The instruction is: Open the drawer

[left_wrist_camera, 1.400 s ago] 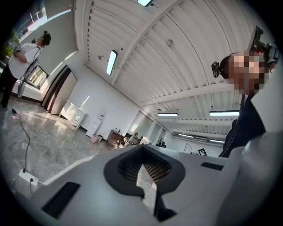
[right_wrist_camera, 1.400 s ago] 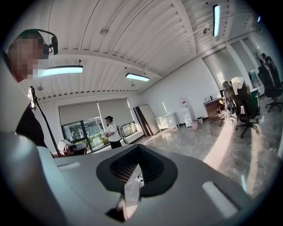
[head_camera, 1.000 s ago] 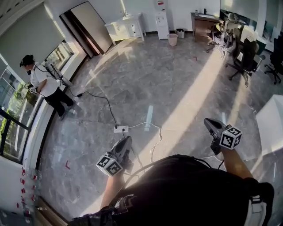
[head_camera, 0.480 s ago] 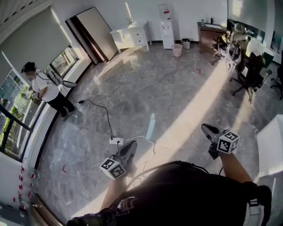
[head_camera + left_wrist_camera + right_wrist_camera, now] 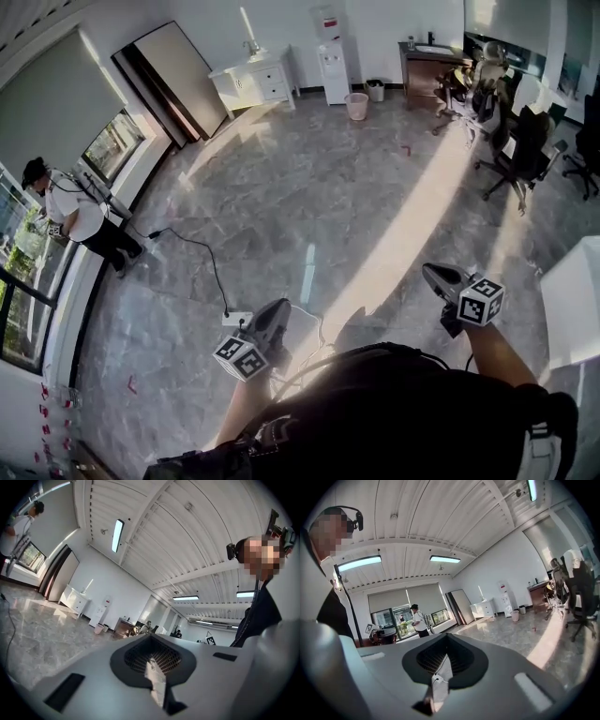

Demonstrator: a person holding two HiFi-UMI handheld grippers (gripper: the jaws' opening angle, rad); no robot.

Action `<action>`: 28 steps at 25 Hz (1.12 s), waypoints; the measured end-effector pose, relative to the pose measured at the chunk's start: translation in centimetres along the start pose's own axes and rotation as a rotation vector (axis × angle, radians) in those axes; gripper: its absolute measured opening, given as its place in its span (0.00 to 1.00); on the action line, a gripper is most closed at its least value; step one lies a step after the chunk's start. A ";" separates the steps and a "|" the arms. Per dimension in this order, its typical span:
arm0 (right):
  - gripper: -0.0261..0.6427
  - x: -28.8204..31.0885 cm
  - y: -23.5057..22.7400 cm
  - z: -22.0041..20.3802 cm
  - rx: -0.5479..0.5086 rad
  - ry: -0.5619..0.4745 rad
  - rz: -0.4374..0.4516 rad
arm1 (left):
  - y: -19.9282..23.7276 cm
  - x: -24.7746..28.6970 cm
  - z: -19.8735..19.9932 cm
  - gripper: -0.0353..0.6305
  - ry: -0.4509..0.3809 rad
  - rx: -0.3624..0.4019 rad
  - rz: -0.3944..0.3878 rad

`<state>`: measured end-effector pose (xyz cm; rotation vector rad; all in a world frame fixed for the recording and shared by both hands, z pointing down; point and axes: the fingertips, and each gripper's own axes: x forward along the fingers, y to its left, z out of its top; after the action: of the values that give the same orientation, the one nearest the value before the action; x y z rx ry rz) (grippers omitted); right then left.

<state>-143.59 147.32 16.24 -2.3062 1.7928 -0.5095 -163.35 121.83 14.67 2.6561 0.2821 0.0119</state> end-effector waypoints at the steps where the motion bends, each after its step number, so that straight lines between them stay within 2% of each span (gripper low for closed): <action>1: 0.04 1.1 -0.5 0.6 -0.007 -0.004 -0.016 | 1.3 1.0 0.7 0.05 -0.006 0.002 -0.021; 8: 0.04 10.5 -2.0 5.0 0.001 -0.045 -0.113 | 11.7 4.6 7.7 0.05 0.004 0.025 -0.097; 13: 0.04 18.6 -2.6 7.4 -0.012 -0.059 -0.127 | 19.6 5.9 12.1 0.05 0.005 0.030 -0.123; 20: 0.04 26.2 -6.3 8.9 -0.008 -0.015 -0.095 | 25.6 8.3 14.5 0.05 -0.035 0.018 -0.068; 25: 0.04 31.6 -9.8 10.0 -0.003 -0.005 -0.032 | 30.0 8.7 14.7 0.05 -0.037 0.007 0.047; 28: 0.04 34.8 -13.0 11.2 -0.006 0.001 0.019 | 31.8 10.8 15.3 0.05 -0.050 0.022 0.101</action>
<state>-120.16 116.44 15.90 -2.2906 1.8177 -0.5033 -145.65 89.48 14.95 2.6855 0.1322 -0.0259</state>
